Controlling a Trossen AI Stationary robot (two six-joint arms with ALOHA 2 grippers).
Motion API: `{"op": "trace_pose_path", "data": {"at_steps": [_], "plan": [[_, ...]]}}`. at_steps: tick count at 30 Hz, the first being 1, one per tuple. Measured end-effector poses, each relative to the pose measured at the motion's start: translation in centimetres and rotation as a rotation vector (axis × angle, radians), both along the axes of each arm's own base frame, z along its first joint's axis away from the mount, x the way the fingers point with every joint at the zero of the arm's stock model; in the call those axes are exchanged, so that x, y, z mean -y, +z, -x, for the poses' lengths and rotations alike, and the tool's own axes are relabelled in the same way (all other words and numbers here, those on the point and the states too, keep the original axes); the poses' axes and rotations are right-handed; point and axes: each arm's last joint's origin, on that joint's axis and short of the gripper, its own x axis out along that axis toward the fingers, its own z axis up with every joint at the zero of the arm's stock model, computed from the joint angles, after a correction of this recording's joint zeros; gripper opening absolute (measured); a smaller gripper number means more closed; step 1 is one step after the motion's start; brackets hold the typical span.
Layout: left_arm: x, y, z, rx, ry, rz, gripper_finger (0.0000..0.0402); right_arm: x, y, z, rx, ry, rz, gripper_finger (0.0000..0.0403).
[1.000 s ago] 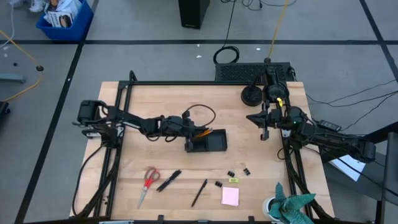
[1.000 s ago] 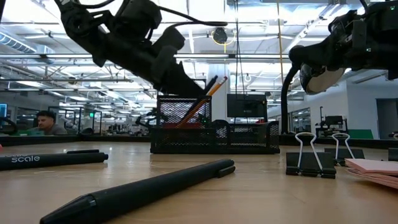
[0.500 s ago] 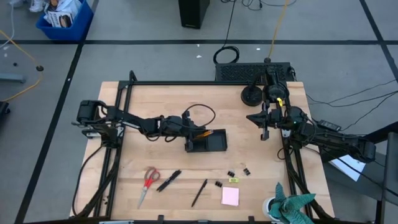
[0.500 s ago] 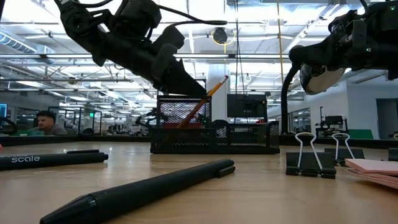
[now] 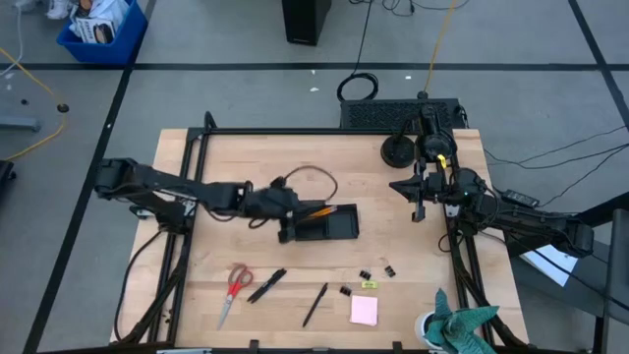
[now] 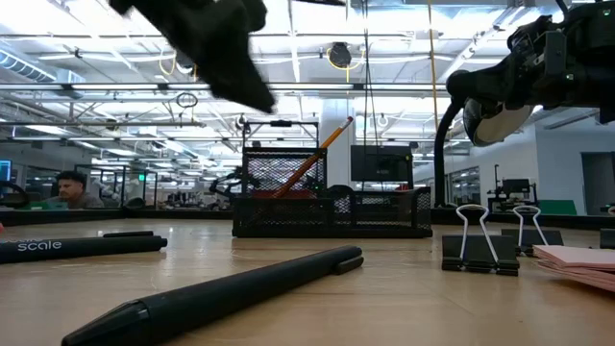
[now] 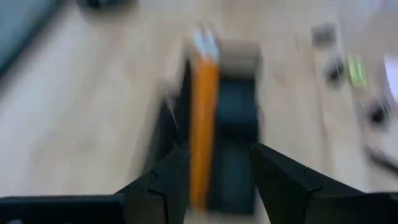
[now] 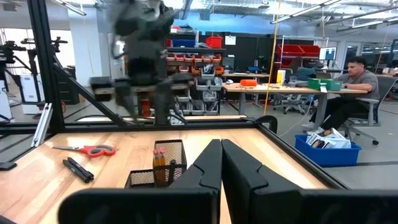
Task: Pick and place office supplies into organizer
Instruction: Put the left pen into the top left section of the desk organizer
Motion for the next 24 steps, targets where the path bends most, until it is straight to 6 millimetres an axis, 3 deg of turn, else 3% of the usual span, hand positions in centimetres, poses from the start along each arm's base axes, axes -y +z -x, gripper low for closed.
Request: {"op": "trace_pose_path", "data": {"at_steps": [6, 12, 18, 24], "plan": [[6.2, -1.0, 0.1, -0.213, 0.038, 0.093, 0.0133, 0.0, 0.0, 0.0, 0.001, 0.000, 0.001, 0.0000], [10.4, -2.9, 0.1, -0.252, 0.095, 0.178, 0.0103, 0.0, 0.0, 0.0, 0.001, 0.001, 0.000, 0.0000], [12.4, -6.2, 1.3, -0.412, 0.197, 0.192, 0.0101, 0.0, 0.0, 0.0, 0.002, 0.001, 0.000, 0.0000], [13.5, -6.9, 1.7, -0.440, 0.211, 0.229, 0.0112, 0.0, 0.0, 0.0, 0.003, 0.004, -0.010, 0.0000]]}}
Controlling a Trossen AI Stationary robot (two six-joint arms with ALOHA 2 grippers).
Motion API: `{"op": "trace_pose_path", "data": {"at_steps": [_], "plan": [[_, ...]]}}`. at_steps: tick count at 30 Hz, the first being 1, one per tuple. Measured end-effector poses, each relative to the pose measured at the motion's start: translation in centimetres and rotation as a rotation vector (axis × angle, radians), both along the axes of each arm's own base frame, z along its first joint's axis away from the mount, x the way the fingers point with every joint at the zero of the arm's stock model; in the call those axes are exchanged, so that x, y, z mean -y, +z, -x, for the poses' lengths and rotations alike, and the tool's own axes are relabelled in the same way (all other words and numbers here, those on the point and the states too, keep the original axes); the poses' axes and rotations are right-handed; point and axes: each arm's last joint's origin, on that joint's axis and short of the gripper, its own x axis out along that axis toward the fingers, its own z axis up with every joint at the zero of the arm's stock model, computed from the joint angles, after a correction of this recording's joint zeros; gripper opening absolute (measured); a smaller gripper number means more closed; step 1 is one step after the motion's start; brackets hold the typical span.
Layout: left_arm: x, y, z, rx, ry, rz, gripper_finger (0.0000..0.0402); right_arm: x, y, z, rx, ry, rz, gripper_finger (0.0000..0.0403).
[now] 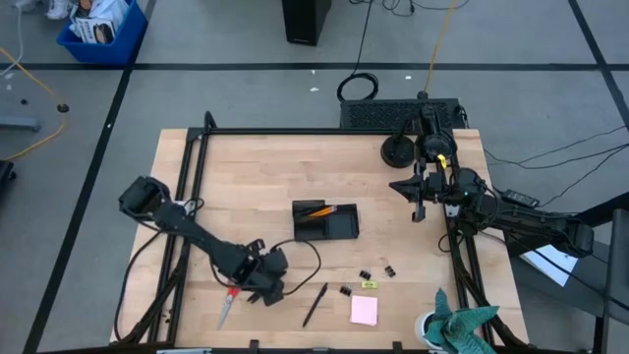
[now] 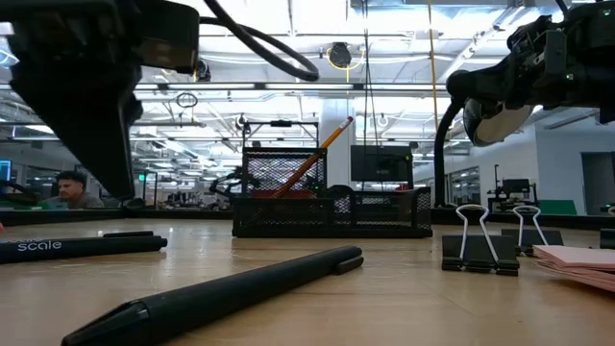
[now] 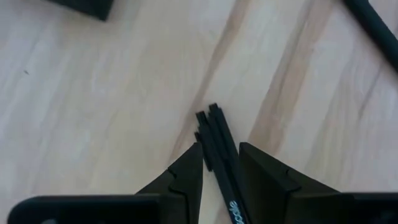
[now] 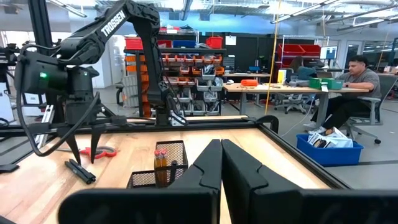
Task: Pick and place office supplies into organizer
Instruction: Put the left pen into the top left section of the desk organizer
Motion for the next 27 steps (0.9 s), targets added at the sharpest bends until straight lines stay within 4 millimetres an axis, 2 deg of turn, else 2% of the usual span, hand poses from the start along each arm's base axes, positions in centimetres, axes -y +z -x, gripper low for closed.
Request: {"op": "trace_pose_path", "data": {"at_steps": [12, 27], "plan": [[1.4, -0.2, 1.6, -0.048, 0.044, -0.007, 0.0113, 0.0, 0.0, 0.0, -0.001, -0.001, 0.003, 0.0000], [1.5, -0.6, 1.4, -0.023, 0.106, -0.008, 0.0113, 0.0, 0.0, 0.0, -0.001, -0.001, 0.003, 0.0000]]}}
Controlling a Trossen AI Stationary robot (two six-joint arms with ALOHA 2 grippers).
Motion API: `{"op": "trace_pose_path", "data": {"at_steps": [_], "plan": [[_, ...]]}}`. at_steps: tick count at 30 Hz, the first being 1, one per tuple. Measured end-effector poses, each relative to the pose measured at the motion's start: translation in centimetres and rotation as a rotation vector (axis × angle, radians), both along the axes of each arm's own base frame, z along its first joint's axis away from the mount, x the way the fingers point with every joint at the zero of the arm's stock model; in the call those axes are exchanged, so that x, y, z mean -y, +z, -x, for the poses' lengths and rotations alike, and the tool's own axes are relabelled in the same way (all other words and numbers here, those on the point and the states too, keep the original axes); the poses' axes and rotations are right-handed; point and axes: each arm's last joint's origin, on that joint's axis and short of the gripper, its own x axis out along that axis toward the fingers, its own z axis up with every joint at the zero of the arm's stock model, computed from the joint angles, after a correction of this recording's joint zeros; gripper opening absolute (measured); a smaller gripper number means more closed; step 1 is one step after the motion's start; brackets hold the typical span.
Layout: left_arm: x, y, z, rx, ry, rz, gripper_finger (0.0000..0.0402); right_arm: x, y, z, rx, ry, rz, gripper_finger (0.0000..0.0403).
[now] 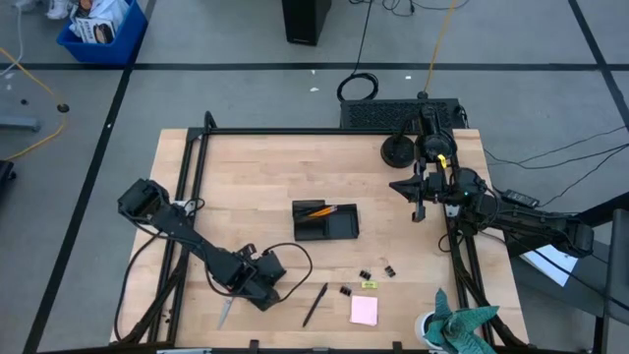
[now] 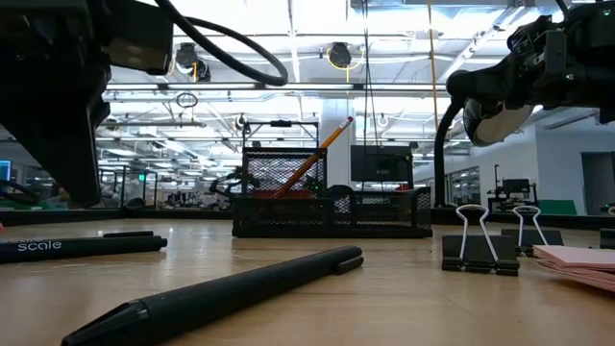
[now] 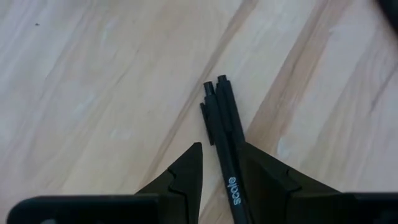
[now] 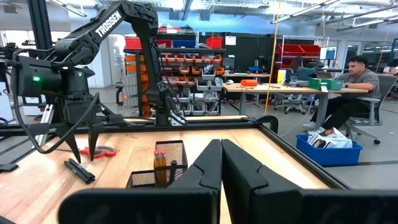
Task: Pick and place office supplies into organizer
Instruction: Put the left pen into the top left section of the desk organizer
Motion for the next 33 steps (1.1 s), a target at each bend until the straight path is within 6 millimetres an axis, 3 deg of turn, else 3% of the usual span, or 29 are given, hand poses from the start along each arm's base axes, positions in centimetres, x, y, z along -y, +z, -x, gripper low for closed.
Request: {"op": "trace_pose_path", "data": {"at_steps": [8, 26, 33], "plan": [[0.4, -2.7, -0.4, -0.090, 0.000, -0.004, 0.0113, 0.0, 0.0, 0.0, -0.001, -0.001, 0.000, 0.0000], [0.3, -4.1, -1.1, -0.103, 0.018, 0.010, 0.0112, 0.0, 0.0, 0.0, 0.000, -0.001, -0.001, 0.0000], [0.5, -4.8, -1.7, -0.090, 0.014, 0.036, 0.0060, 0.0, 0.0, 0.0, 0.000, 0.000, -0.005, 0.0000]]}}
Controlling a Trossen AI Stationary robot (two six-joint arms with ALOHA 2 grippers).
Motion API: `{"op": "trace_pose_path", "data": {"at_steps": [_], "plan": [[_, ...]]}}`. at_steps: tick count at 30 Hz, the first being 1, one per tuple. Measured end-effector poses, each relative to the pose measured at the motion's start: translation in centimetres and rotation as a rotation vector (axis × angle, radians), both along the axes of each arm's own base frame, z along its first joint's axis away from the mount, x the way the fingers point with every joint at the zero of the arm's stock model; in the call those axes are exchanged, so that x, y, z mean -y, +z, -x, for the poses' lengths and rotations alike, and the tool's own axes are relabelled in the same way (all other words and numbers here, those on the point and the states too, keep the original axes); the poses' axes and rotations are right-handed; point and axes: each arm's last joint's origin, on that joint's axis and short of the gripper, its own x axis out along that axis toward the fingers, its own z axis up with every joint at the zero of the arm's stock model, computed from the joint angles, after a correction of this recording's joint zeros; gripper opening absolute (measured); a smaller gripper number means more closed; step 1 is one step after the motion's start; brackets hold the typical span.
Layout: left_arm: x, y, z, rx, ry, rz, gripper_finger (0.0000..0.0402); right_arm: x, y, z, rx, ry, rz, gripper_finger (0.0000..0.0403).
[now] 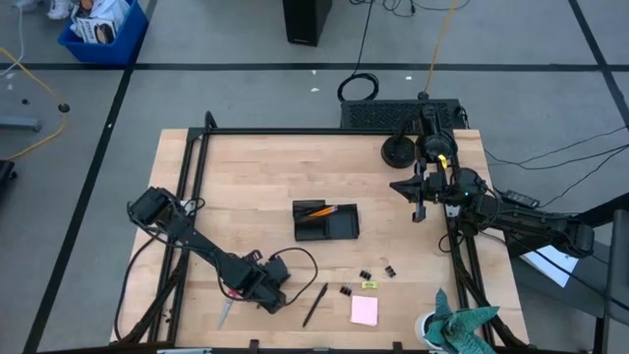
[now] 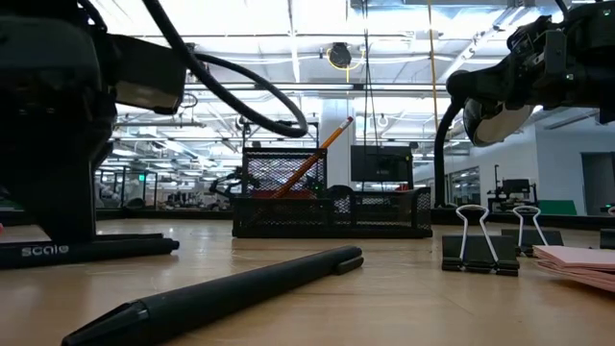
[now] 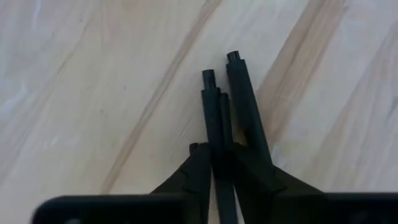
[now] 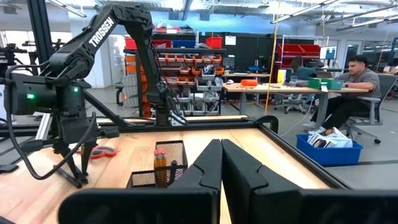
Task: Pick and place office supplies into organizer
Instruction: Put the left pen into the top left section of the desk organizer
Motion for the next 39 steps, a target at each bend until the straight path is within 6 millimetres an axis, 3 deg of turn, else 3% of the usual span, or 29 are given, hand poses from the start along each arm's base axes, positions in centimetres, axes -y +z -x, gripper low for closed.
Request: {"op": "trace_pose_path", "data": {"at_steps": [5, 12, 24, 34, 39], "plan": [[0.0, 0.0, -0.1, 0.010, -0.017, -0.003, 0.0012, 0.0, 0.0, 0.0, 0.002, 0.001, -0.013, 0.0000], [0.1, 0.0, 0.0, 0.027, -0.027, -0.035, 0.0038, 0.0, 0.0, 0.0, 0.001, 0.001, -0.014, 0.0000], [-1.1, 1.0, 0.0, 0.148, -0.051, -0.294, 0.0022, 0.0, 0.0, 0.0, 0.002, 0.001, -0.013, 0.0000], [-2.5, 6.8, 0.2, 0.400, -0.057, -0.533, 0.0030, 0.0, 0.0, 0.0, 0.002, 0.001, -0.013, 0.0000], [-3.0, 10.0, -0.5, 0.515, -0.179, -0.611, 0.0030, 0.0, 0.0, 0.0, 0.002, 0.001, -0.012, 0.0000]]}}
